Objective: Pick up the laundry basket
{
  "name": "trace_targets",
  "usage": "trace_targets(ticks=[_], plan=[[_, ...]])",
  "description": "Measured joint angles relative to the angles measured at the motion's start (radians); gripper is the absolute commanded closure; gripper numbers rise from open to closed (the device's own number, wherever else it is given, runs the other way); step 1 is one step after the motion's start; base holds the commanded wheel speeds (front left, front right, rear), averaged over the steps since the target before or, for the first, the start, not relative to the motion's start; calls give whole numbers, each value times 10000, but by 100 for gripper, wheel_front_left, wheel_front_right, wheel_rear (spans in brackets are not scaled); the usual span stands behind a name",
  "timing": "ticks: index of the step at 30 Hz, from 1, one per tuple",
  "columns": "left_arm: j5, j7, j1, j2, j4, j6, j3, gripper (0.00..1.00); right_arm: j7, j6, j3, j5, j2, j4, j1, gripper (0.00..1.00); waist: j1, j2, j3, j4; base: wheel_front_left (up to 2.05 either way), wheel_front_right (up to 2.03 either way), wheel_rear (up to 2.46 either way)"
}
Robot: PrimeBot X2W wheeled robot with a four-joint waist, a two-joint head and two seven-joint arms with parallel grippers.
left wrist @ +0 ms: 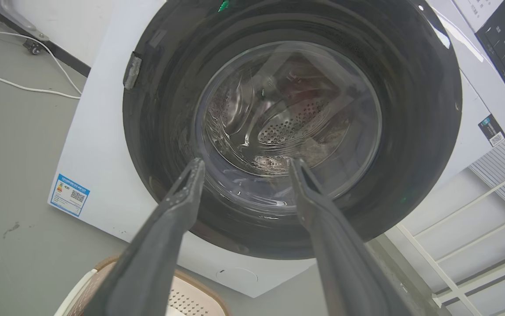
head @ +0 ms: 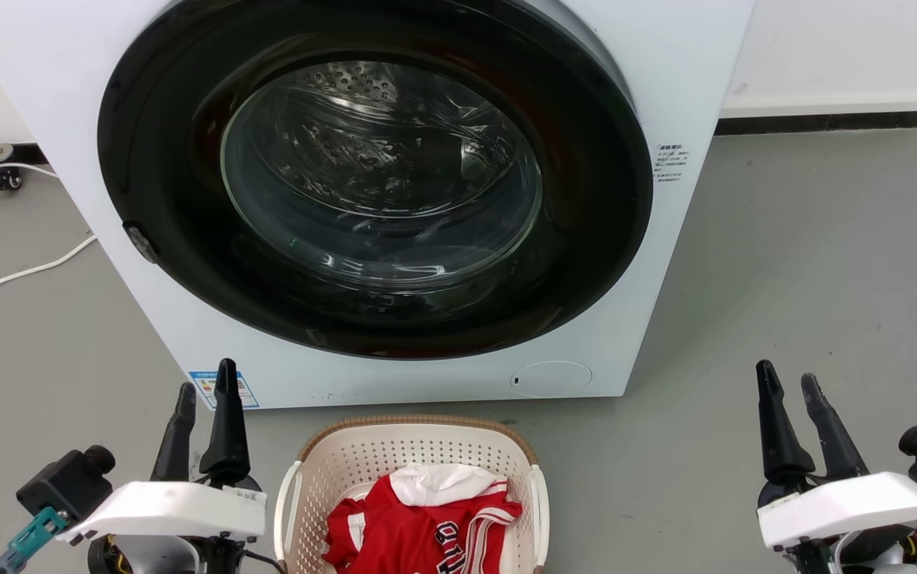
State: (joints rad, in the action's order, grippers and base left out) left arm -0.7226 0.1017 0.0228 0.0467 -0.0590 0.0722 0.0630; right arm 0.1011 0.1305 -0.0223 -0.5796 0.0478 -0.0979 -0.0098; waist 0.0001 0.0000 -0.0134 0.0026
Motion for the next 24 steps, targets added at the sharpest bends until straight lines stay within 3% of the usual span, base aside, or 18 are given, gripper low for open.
trace_targets(ticks=[24], plan=[[2729,646,-198,8,65,8,-159,0,660,2,127,2957,0,270,217,0,0,0,-11,2,0,0,0]])
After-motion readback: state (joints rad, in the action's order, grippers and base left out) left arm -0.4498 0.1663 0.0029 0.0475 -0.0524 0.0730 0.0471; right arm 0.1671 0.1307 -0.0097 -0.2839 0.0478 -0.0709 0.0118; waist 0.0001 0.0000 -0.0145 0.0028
